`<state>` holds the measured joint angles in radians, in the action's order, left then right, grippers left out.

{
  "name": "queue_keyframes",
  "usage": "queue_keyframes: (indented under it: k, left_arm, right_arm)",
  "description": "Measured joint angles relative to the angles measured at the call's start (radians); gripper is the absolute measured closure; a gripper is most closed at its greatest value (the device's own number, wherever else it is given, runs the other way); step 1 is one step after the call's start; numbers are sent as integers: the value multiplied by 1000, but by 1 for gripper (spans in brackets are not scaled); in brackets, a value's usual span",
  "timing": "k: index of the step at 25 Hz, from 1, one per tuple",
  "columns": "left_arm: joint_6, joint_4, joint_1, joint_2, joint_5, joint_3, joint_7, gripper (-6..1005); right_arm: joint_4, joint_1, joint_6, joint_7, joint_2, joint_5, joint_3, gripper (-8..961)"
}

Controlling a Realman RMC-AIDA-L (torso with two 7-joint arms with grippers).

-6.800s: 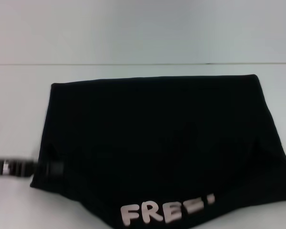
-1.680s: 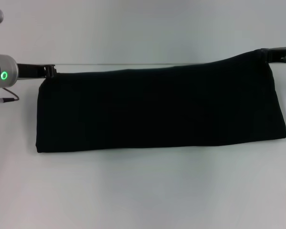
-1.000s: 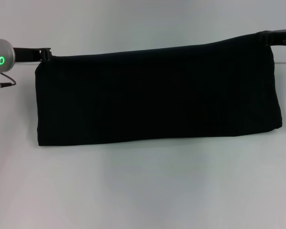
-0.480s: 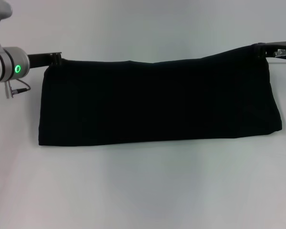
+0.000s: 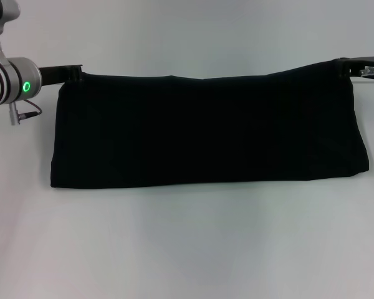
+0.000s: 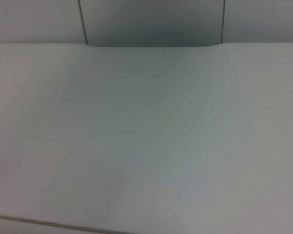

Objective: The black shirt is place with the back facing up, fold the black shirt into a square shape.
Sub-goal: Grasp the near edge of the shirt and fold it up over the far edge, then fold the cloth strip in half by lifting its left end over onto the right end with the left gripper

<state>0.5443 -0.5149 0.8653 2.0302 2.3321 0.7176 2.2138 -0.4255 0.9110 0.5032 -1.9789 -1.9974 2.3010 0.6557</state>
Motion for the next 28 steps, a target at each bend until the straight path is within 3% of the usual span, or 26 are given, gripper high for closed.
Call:
queue_keyframes:
  k: [13,16,22,28]
  left_arm:
    - [-67,37,11,5,-1,4,-28,978]
    - [-83,43,11,7,0,4,-31,781]
    - [-72,27,-23,7,-9,-16,-5,650]
    - [272,-123,-121,14,-55,-32,30,494]
  right_arm:
    - [1,0,-6,-7,-12,1,0,926]
    - [-5,-3,-23,-7,-17,2,0,918]
    - [-11,-14,-18,-22,-11,2,-6,703]
    - [-86,-68,225,-78,16,0,-9,432]
